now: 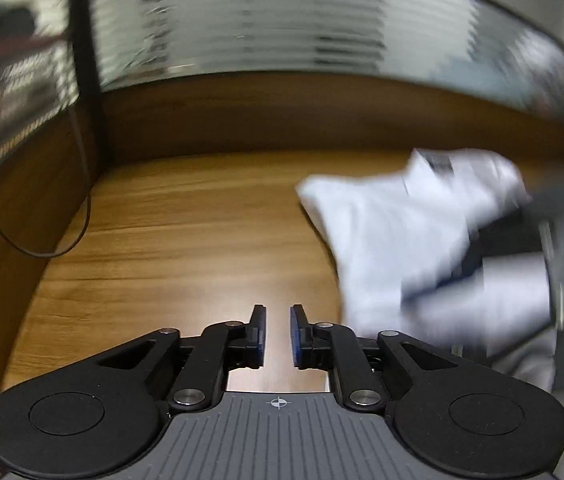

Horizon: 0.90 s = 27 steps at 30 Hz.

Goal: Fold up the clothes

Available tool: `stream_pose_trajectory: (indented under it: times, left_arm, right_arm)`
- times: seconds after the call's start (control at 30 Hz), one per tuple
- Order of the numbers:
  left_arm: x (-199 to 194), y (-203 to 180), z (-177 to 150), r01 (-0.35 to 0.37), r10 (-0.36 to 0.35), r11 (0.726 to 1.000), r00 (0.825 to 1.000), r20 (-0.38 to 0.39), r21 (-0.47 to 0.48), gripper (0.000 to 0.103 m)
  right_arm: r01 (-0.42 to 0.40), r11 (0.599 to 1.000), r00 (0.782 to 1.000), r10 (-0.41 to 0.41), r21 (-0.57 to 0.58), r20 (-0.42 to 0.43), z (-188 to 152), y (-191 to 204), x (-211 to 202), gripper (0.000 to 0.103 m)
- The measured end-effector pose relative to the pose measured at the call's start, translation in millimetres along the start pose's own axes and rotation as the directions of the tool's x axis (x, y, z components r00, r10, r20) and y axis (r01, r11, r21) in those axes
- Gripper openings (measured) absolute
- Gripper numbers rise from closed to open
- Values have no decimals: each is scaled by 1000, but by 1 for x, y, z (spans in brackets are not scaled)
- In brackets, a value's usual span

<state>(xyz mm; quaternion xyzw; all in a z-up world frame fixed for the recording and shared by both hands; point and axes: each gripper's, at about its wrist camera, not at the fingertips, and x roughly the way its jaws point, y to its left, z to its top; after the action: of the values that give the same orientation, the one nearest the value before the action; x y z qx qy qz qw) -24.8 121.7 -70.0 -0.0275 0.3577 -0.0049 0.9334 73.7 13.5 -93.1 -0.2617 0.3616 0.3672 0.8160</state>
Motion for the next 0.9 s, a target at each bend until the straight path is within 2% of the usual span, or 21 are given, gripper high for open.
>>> stream_pose_trajectory:
  times: [0.03,0.1,0.3,0.4,0.47,0.5,0.57,0.63,0.67,0.7,0.77,0.9]
  left_arm:
    - [6,8,9,20,-20,998,1000,-4,-54,21]
    - [23,19,27,74,-76,990,997,-12,-121,22]
    - [77,26,66,182,-201,961,977,-75,-210,28]
    - [99,22,77,232,-274,930,955,-116,-284,33]
    - [115,21,85,261,-327,899,935,-141,-352,39]
    - [125,21,88,273,-354,880,922,-155,-389,40]
    - [144,19,92,259,-373,861,907,-196,-437,40]
    - [161,17,96,226,-367,858,898,-243,-461,37]
    - [168,18,97,213,-365,853,896,-253,-477,25]
    - [174,18,97,201,-364,847,894,-261,-493,9]
    - [181,20,98,198,-371,833,892,-258,-516,4]
    - [191,11,100,208,-363,867,887,-286,-453,3]
  right_arm:
    - [15,1000,1000,-15,-27,-6,2,4,3,37]
    - [50,996,999,-51,-80,-16,5,13,9,34]
    - [130,971,990,-140,-199,-35,6,29,28,27]
    - [156,963,984,-172,-218,-54,7,30,37,19]
    - [165,964,981,-182,-210,-62,9,30,39,8]
    - [170,964,981,-186,-205,-62,10,30,39,6]
    - [169,966,981,-184,-196,-59,12,29,37,2]
    - [163,970,983,-175,-178,-56,15,26,35,2]
    - [159,973,984,-170,-167,-55,17,25,33,2]
    - [156,975,985,-166,-157,-54,18,23,32,2]
    - [148,978,986,-157,-145,-51,21,21,30,1]
    - [129,985,990,-135,-117,-39,27,21,19,1]
